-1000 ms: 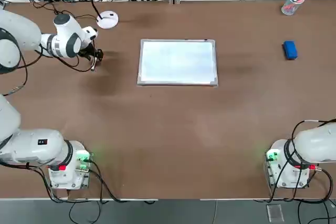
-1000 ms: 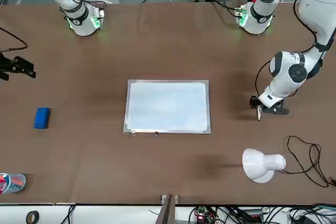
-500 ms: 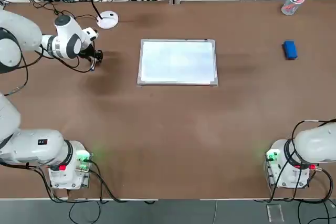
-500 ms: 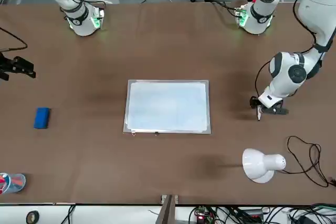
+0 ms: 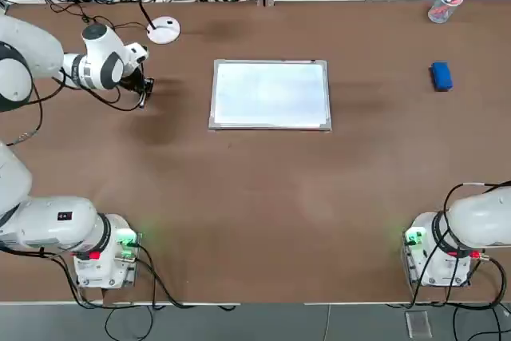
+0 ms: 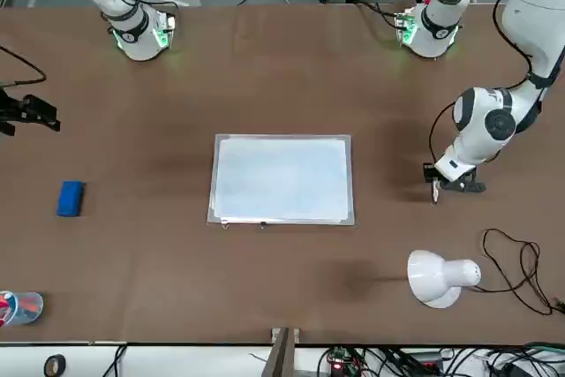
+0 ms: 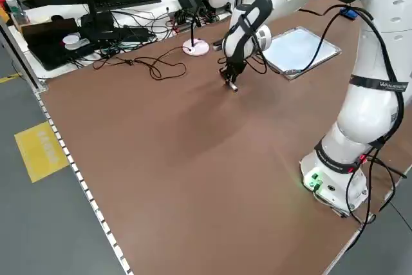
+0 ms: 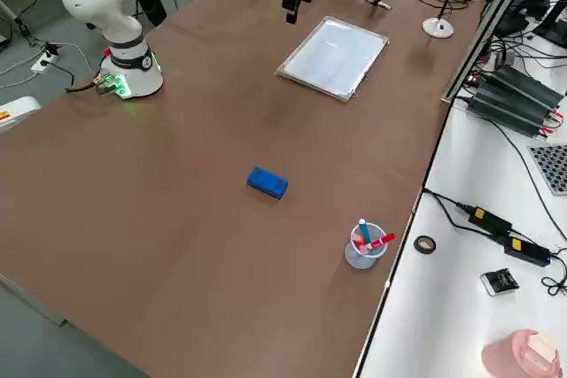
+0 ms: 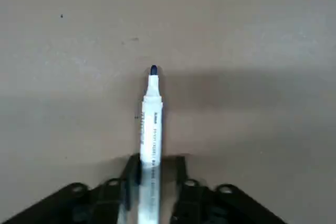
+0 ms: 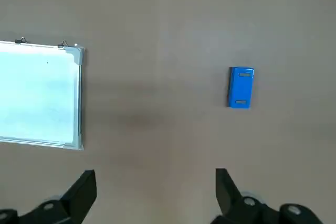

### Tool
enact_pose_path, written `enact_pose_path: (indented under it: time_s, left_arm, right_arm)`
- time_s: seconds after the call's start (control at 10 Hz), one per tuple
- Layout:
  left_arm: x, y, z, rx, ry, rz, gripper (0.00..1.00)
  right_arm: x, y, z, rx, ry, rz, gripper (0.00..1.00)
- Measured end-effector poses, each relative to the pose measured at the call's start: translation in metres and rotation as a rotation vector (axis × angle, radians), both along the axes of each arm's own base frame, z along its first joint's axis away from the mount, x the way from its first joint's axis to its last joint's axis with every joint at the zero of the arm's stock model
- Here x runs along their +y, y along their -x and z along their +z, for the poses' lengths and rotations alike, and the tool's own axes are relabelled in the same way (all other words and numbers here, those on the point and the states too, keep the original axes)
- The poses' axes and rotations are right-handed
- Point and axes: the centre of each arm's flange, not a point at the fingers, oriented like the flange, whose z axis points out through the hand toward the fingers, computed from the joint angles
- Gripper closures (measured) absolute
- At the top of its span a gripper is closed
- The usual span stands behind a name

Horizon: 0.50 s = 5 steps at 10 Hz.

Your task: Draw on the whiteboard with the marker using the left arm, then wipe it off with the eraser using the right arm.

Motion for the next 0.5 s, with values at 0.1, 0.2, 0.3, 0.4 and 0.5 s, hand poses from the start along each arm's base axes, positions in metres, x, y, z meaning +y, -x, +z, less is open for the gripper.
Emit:
enact_pose_path:
  time_s: [0.1, 0.2, 0.3, 0.4, 0.5]
  left_arm:
    - [0.0007, 0.0001, 0.0001, 0.004, -0.001, 0.001, 0.83]
    - [0.0015, 0.0004, 0.0, 0.009, -0.002, 0.002, 0.83]
    - [0.002, 0.0004, 0.0001, 0.012, -0.002, 0.003, 0.83]
    - [0.0025, 0.0003, 0.0001, 0.018, -0.004, 0.005, 0.83]
    - [0.003, -0.0001, 0.0005, 0.027, -0.005, 0.01, 0.83]
  right_arm:
    - [0.0, 0.0, 0.0, 0.0, 0.0, 0.001, 0.0]
    - [-0.0001, 0.0, 0.0, 0.0, 0.0, 0.002, 0.0]
    - [-0.0001, 0.0, 0.0, 0.0, 0.0, 0.003, 0.0]
    - [-0.0001, 0.0, 0.0, 0.0, 0.0, 0.003, 0.0]
    - [-0.0002, 0.0, 0.0, 0.0, 0.0, 0.004, 0.0]
